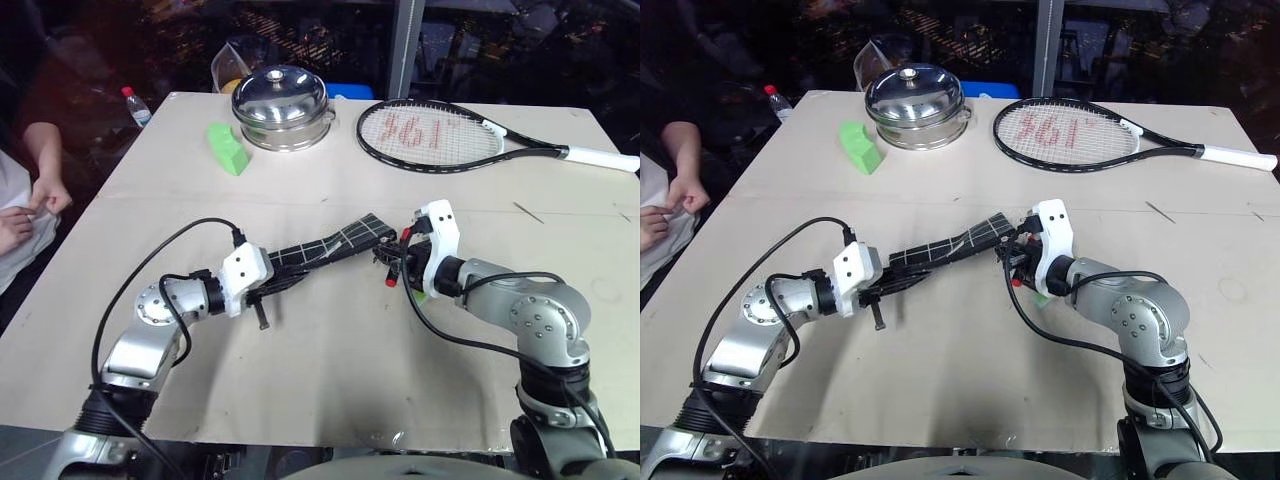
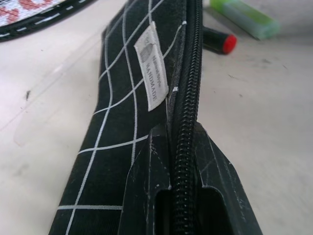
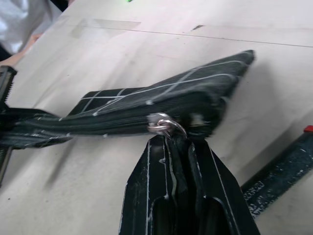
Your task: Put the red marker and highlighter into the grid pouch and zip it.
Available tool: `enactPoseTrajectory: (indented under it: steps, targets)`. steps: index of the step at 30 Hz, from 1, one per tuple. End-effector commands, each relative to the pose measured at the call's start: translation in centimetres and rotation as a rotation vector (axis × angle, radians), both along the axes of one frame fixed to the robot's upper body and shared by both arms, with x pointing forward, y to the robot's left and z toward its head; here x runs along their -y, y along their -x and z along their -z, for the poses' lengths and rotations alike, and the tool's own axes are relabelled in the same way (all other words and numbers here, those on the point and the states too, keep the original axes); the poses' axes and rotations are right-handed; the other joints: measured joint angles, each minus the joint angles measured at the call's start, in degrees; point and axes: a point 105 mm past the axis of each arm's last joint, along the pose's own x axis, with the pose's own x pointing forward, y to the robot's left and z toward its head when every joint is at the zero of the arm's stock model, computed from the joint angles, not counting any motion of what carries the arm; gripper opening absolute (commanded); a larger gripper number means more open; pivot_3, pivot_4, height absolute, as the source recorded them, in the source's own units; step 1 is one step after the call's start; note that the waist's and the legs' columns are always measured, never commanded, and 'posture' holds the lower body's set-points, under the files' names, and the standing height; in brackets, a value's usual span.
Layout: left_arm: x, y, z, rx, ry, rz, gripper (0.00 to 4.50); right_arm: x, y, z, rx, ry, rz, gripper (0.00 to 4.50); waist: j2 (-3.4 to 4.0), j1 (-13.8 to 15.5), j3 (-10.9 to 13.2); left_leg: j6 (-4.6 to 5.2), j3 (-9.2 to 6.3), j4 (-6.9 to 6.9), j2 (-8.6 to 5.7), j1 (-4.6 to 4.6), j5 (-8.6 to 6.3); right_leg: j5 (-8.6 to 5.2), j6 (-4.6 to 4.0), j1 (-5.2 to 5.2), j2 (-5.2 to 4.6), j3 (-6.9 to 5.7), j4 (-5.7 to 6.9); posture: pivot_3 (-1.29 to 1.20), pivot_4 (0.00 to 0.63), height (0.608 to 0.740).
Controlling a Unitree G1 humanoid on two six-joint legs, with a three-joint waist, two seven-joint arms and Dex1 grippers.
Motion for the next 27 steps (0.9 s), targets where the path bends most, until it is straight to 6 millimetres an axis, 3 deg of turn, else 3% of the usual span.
enactPoseTrajectory:
  steps: [1, 12, 18, 27]
  targets:
    - [0.7, -0.9, -0.9, 0.037, 0.007, -0.011, 0.00, -1.2, 1.1, -1.4, 0.032, -0.041, -0.082, 0.03, 0.00, -0.02, 0.00, 0.00, 0.00, 0.00, 0.00, -0.01, 0.00, 0.00, 0.00, 0.00, 0.00, 0.00, 0.00, 0.00, 0.150, 0.740]
    - [3.4, -1.1, -0.9, 0.073, 0.005, 0.021, 0.00, -2.5, 0.9, -1.4, -0.010, -0.044, -0.116, 0.03, 0.02, -0.11, 0.01, 0.00, 0.02, -0.05, 0.00, -0.01, 0.00, 0.00, 0.00, -0.03, 0.01, 0.02, -0.02, 0.00, 0.150, 0.740]
    - [5.1, -1.9, -2.0, 0.090, 0.078, -0.017, 0.00, -3.3, 0.7, -1.1, -0.037, -0.025, -0.161, 0.03, 0.02, -0.03, 0.01, 0.00, 0.01, -0.05, -0.02, -0.06, 0.00, 0.00, 0.00, -0.03, 0.01, 0.00, -0.04, 0.00, 0.150, 0.740]
    - [2.7, -1.5, -3.3, 0.011, 0.179, -0.092, 0.00, -0.2, -1.1, -0.8, -0.032, 0.024, -0.082, 0.03, 0.05, -0.19, 0.04, 0.00, -0.02, -0.07, 0.00, -0.07, 0.00, 0.00, 0.00, -0.06, 0.03, -0.01, -0.04, 0.00, 0.150, 0.740]
